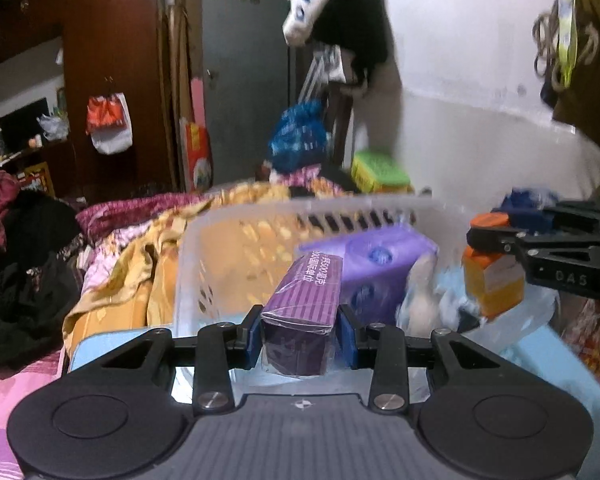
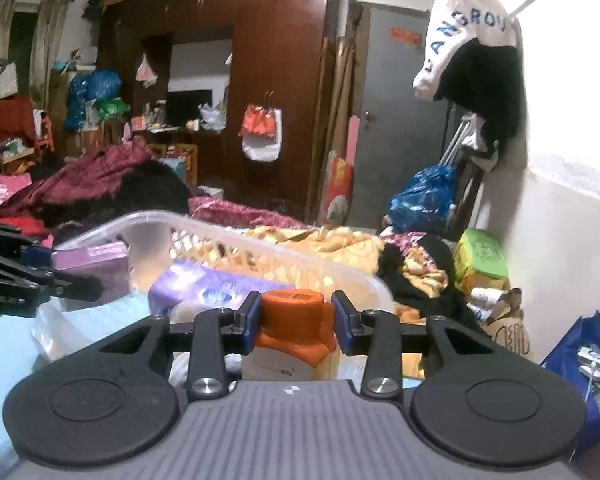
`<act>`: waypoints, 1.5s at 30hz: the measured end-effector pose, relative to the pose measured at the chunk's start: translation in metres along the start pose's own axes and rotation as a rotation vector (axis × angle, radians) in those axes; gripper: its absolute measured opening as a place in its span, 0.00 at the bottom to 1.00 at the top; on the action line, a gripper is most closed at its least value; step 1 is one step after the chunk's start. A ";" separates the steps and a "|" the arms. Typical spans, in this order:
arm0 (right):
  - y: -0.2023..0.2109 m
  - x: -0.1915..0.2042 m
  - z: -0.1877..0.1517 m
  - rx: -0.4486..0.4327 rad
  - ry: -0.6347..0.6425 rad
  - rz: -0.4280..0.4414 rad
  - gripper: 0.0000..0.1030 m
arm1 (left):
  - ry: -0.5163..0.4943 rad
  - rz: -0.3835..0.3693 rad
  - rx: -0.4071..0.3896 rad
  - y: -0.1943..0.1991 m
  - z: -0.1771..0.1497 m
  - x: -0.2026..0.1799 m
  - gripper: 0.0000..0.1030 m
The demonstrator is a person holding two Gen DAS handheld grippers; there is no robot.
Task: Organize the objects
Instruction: 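Drop the purple box into the basket with the left gripper while the right releases the bottle into it, then grasp the plastic-wrapped purple box with the left gripper while the right grasps the wrapped roll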
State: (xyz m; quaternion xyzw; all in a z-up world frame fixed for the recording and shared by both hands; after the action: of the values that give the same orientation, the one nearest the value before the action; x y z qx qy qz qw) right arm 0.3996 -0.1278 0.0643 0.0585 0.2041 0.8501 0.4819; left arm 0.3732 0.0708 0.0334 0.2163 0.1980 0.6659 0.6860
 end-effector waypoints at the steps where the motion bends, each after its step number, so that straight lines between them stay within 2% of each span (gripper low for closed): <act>1: -0.001 0.001 -0.002 0.004 0.010 0.002 0.40 | -0.003 -0.002 0.009 -0.002 0.000 0.000 0.41; 6: -0.006 -0.006 -0.004 0.033 0.003 0.010 0.40 | 0.003 0.014 0.057 -0.011 0.000 0.005 0.41; 10: -0.011 -0.005 -0.008 0.058 0.012 0.030 0.40 | 0.003 0.020 0.060 -0.015 0.003 0.005 0.41; 12: -0.013 -0.004 -0.010 0.064 0.019 0.029 0.41 | -0.015 0.011 0.060 -0.015 0.002 0.000 0.51; 13: -0.012 -0.004 -0.009 0.062 0.017 0.030 0.45 | -0.026 -0.003 0.049 -0.013 0.002 -0.002 0.53; 14: -0.011 -0.005 -0.009 0.060 0.013 0.031 0.47 | -0.032 -0.006 0.032 -0.013 0.005 -0.003 0.63; 15: -0.009 -0.006 -0.008 0.056 0.008 0.035 0.54 | -0.035 -0.003 0.014 -0.009 0.006 -0.004 0.73; 18: 0.002 -0.008 -0.003 0.007 0.010 0.020 0.80 | -0.020 0.017 -0.067 0.009 0.009 -0.001 0.75; 22: 0.032 -0.013 0.011 -0.116 -0.015 -0.005 0.96 | -0.018 0.018 -0.151 0.046 0.006 -0.003 0.80; 25: 0.066 -0.011 0.008 -0.196 -0.045 0.058 1.00 | -0.035 0.038 -0.195 0.080 -0.010 0.000 0.80; 29: 0.093 0.002 -0.014 -0.211 -0.047 0.102 1.00 | -0.013 0.049 -0.246 0.120 -0.035 0.012 0.83; 34: 0.091 0.014 -0.040 -0.139 -0.099 0.186 1.00 | -0.011 0.119 -0.237 0.131 -0.059 0.026 0.88; 37: 0.067 0.025 -0.055 -0.038 -0.101 0.224 1.00 | 0.017 0.139 -0.178 0.107 -0.071 0.038 0.89; 41: 0.032 0.043 -0.074 0.086 -0.072 0.227 1.00 | 0.079 0.082 -0.100 0.062 -0.084 0.044 0.89; 43: 0.017 0.046 -0.082 0.142 -0.093 0.228 1.00 | 0.084 0.085 -0.073 0.045 -0.092 0.044 0.89; 45: 0.009 0.050 -0.086 0.162 -0.090 0.218 1.00 | 0.081 0.098 -0.057 0.035 -0.099 0.044 0.89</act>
State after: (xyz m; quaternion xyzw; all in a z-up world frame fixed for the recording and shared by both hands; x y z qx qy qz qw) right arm 0.3407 -0.1144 -0.0155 0.1572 0.2424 0.8748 0.3889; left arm 0.2904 0.1192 -0.0288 0.1789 0.1959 0.7122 0.6500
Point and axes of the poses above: each gripper's, at about its wrist camera, not at the fingertips, and y roughly against the way its jaws point, x to its left, z to its top, the point moved 9 cm from there along -y, roughly the way its jaws point, and after that the axes turned 1 degree about z, right-handed, at the moved point
